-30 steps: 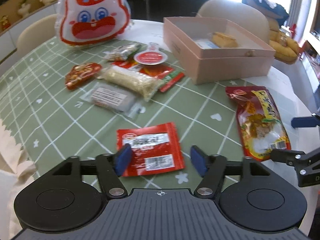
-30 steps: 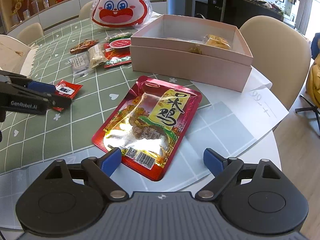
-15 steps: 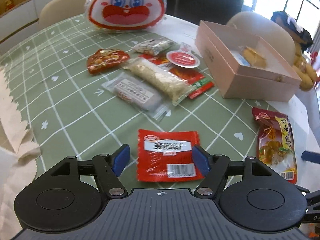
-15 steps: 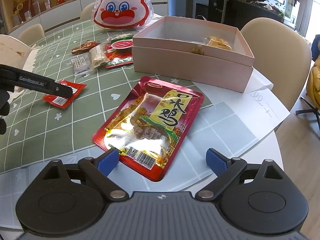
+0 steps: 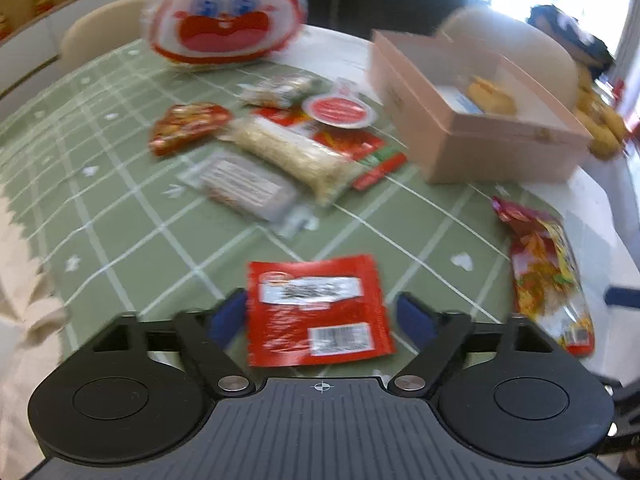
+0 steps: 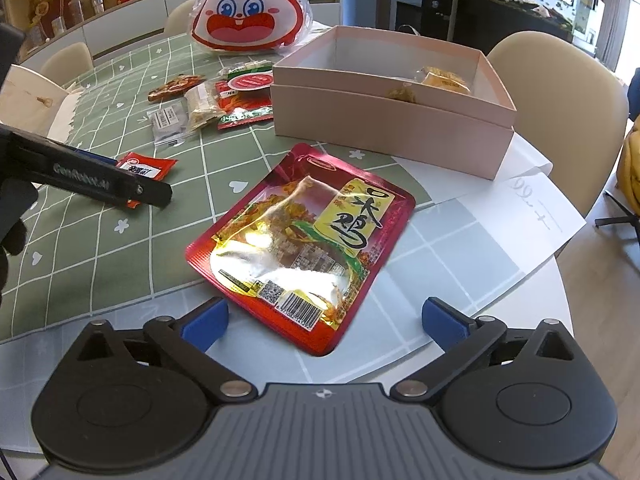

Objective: Organize snacks

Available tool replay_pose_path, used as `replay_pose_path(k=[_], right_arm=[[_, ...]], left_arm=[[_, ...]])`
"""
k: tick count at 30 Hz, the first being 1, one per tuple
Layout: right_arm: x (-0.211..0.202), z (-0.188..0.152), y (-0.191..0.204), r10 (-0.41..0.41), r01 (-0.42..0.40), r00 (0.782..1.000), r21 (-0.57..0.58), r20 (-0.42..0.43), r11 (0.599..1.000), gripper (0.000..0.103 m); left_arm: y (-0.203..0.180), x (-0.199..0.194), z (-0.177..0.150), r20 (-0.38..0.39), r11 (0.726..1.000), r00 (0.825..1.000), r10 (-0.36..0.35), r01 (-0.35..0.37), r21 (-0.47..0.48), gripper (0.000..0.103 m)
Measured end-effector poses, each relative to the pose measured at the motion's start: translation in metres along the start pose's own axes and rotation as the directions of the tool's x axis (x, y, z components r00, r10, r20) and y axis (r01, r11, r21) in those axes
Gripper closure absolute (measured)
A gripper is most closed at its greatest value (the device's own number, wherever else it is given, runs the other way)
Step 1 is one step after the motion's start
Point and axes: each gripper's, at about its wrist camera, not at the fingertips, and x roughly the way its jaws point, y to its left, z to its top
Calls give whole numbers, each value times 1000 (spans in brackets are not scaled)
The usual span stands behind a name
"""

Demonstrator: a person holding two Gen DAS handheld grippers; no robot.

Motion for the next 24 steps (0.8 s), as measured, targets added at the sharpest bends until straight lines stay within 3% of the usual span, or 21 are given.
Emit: replay_pose_path(k=[2,3,5,7,12,15,18,20,22,24], right_arm=[[0,2,-1,7,-7,1000,-4,-8,1000,1],[0,4,-2,9,-9,1000,0,-18,1000,7],[-4,13,-7,46,-45,998,42,-31,998,12],[-11,22,-11,73,-73,997,90,4,993,13],[-14,52,1,-56,41,990,115,129,993,12],[5,67,23,-73,75,989,-8,132,997,13],[28,68,41,-99,116,988,-142,120,983,15],[34,60,50,-131,154,984,-212,118,965,16],[31,47,52,-155,187,978,-266,137,946,16],[23,34,51,-168,211,972,-297,165,931,16]], left_arm=[[5,-3,-1,-2,999,1000,-26,26,-28,26],[9,-6,-1,6,998,999,-39,39,-51,31],[15,-15,-3,37,994,998,-59,62,-91,48],[20,-20,-5,32,989,997,-74,78,-126,49],[21,-25,-15,26,985,997,-76,79,-151,52],[17,-30,-18,13,987,997,-79,80,-136,52],[2,-32,-21,-14,997,997,-74,74,-36,49],[-3,-35,-25,-14,996,996,-85,85,-3,44],[-4,-31,-28,-38,994,993,-113,113,-2,32],[-5,-30,-31,-32,993,993,-115,115,7,31]])
